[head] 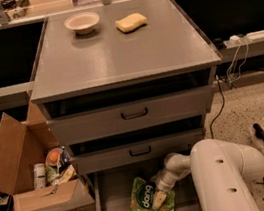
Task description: Pick green rice chip bag from bottom drawer and place on counter
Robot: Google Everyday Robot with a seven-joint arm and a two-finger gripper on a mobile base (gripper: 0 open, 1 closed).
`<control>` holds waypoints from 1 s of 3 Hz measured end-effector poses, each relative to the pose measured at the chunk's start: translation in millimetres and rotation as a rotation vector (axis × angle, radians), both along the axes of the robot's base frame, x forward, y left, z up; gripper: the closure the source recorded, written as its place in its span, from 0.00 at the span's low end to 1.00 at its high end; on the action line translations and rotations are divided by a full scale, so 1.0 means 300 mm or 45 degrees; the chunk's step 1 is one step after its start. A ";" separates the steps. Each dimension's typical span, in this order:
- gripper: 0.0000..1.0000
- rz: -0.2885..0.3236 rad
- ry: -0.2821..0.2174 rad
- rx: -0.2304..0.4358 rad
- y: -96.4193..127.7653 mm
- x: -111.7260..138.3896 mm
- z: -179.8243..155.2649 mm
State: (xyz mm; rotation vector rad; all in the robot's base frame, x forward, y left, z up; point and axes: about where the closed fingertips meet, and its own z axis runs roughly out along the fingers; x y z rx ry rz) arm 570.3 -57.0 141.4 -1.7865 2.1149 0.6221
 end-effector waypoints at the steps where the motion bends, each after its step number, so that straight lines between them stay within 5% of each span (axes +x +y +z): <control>1: 0.41 0.037 0.022 0.016 0.032 0.002 -0.042; 2: 0.65 0.056 -0.012 0.029 0.027 0.013 -0.012; 3: 0.88 0.029 -0.147 0.026 -0.028 0.059 0.121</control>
Offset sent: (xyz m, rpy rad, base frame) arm 0.0049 0.0039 0.0141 0.0322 -0.0476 0.0634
